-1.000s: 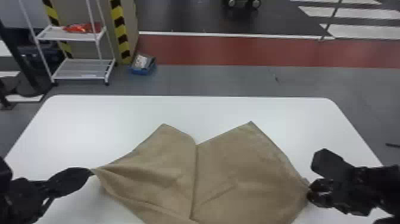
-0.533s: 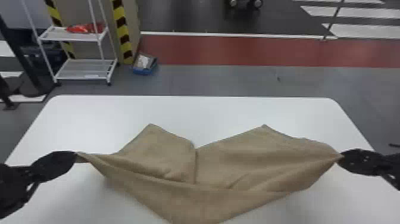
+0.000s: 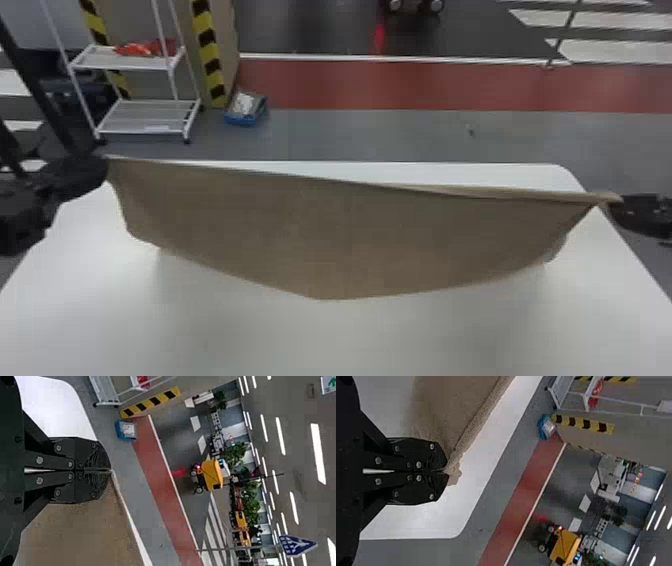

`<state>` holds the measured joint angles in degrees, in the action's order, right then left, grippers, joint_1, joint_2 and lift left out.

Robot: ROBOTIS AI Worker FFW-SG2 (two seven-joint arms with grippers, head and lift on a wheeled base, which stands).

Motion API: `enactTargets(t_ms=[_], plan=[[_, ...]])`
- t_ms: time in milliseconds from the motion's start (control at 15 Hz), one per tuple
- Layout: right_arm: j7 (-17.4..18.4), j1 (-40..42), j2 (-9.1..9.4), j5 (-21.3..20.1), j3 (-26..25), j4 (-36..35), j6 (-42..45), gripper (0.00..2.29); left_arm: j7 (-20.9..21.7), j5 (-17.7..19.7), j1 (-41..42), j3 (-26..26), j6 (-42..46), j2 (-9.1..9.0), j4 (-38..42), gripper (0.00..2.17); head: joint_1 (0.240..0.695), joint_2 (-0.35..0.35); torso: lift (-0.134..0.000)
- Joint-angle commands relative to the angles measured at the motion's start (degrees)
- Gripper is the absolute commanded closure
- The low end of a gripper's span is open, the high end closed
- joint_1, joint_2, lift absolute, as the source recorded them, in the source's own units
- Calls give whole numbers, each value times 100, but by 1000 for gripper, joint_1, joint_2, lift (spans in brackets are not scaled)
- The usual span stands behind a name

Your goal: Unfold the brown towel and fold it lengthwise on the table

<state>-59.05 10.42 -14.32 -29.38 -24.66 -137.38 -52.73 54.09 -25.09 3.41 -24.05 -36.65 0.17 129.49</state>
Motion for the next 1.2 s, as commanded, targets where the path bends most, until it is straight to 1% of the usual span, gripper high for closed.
enactTargets(t_ms=[0, 67, 133, 200, 267, 333, 400, 467, 533, 600, 667, 733, 800, 867, 933, 1000, 1067, 1133], plan=[[588, -866, -177, -217, 717, 651, -928, 1541, -250, -479, -1097, 656, -462, -32, -820, 1386, 695, -63, -117], [948, -1279, -220, -305, 963, 1082, -1087, 1541, -417, -646, -1580, 849, -479, -32, -1330, 1386, 683, -73, -117], [1300, -1824, -212, -287, 1139, 1609, -1157, 1541, -601, -734, -2213, 937, -479, -32, -2059, 1386, 640, -93, -117], [1563, -2316, -185, -226, 1218, 2119, -1157, 1541, -768, -778, -2802, 990, -532, -32, -2727, 1386, 615, -104, -117], [1704, -2843, -177, -111, 1218, 2585, -1104, 1541, -988, -796, -3232, 1025, -532, -32, -3175, 1386, 589, -110, -117], [1730, -3327, -177, -15, 1227, 3024, -1069, 1541, -1128, -805, -3496, 1016, -532, -32, -3386, 1386, 566, -112, -117], [1809, -3828, -185, 108, 1253, 3420, -999, 1541, -1146, -831, -3698, 955, -532, -32, -3483, 1386, 538, -112, -117], [1862, -4126, -185, 214, 1253, 3613, -981, 1541, -1137, -848, -3777, 884, -550, -32, -3457, 1386, 479, -107, -117], [1871, -4267, -212, 363, 1192, 3622, -981, 1541, -1120, -813, -3786, 814, -550, -32, -3307, 1386, 455, -104, -117], [1827, -4250, -273, 521, 1095, 3411, -1069, 1541, -1005, -734, -3610, 629, -585, -32, -2903, 1386, 429, -99, -117], [1757, -4118, -317, 662, 1051, 3165, -1175, 1541, -838, -629, -3232, 392, -620, 9, -2375, 1386, 412, -94, -117], [1669, -3775, -352, 759, 972, 2848, -1192, 1541, -759, -435, -2608, 120, -638, 70, -1725, 1386, 395, -90, -117], [1555, -3221, -361, 864, 770, 2400, -1157, 1541, -715, -172, -1914, -56, -532, 97, -1207, 1382, 388, -82, -117], [1440, -2606, -352, 899, 506, 1961, -1069, 1541, -715, 48, -1281, -206, -198, 88, -855, 1386, 396, -70, -117], [1282, -1903, -300, 908, 287, 1504, -964, 1541, -751, 277, -525, -337, 329, 44, -574, 1382, 449, -48, -117], [1124, -1200, -238, 908, 120, 1108, -665, 1541, -803, 531, 143, -469, 962, -32, -442, 1382, 492, -45, -117], [948, -655, -124, 908, -56, 932, -296, 1541, -803, 734, 652, -575, 1507, -32, -398, 1382, 541, -48, -117], [728, -110, 70, 873, -250, 809, 161, 1541, -742, 857, 1180, -636, 2245, -32, -433, 1386, 592, -52, -117]])
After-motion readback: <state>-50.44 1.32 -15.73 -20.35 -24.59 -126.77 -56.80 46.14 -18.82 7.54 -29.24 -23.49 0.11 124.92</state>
